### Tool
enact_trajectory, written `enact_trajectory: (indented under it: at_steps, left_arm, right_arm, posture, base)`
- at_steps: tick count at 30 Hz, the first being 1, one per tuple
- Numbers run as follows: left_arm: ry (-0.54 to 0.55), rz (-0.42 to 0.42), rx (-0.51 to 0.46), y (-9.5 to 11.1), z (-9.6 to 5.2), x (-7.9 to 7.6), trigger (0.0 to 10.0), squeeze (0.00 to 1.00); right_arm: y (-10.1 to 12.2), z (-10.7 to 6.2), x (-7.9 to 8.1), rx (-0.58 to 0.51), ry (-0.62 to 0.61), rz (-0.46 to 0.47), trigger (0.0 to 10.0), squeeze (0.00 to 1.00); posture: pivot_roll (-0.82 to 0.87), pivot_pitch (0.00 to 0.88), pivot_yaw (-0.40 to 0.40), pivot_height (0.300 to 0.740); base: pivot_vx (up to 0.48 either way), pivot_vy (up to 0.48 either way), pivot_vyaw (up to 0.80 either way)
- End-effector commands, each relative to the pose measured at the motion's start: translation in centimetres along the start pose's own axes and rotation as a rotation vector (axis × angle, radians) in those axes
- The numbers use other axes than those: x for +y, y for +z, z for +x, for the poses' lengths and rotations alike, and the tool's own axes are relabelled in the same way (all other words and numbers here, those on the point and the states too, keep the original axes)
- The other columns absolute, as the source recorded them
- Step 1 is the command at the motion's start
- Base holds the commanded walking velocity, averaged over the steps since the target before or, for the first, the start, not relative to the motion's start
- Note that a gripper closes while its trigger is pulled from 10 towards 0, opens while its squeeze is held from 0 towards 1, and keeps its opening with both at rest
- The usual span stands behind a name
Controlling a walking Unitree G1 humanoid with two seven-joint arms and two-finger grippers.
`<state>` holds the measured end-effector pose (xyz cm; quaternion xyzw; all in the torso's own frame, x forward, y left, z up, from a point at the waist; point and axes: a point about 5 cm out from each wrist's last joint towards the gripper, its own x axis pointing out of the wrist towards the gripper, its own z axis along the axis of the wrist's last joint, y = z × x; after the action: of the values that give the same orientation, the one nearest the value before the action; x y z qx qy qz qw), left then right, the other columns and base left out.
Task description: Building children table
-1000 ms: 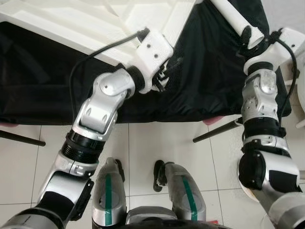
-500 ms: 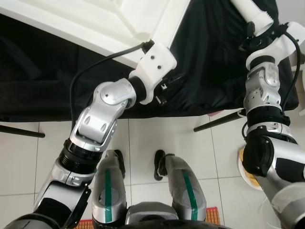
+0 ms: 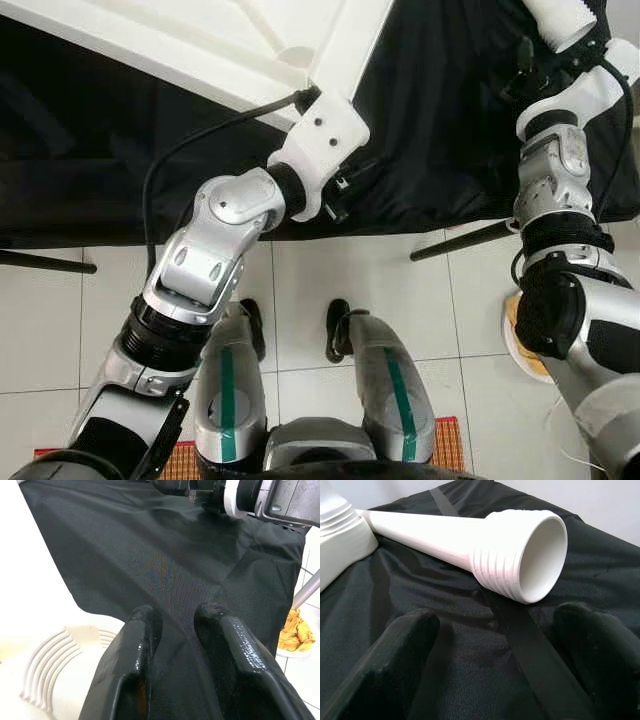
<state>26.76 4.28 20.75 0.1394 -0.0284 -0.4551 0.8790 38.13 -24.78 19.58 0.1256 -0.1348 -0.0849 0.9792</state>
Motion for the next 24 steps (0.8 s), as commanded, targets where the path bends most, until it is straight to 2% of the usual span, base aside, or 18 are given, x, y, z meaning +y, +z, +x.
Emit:
enact_trajectory:
  at_steps: [1,24]
  left_arm:
    - [-0.024,-0.023,0.023,-0.4,-0.1,-0.6,10.0,0.0]
    - [-0.019,-0.051,0.046,-0.4,-0.3,-0.9,10.0,0.0]
  right_arm:
    - [-0.2,-0.1,-0.5,0.008,-0.002,0.0,10.0,0.0]
    - [1.8,1.4,0.3,-0.024,0.079,-0.039,10.0,0.0]
  posture:
    - [0.05,0.307,-0.023,0.74]
    - [0.06,0.343,-0.022,0.74]
  base:
    - [0.0,0.0,0.0]
    - [0.0,0.0,0.0]
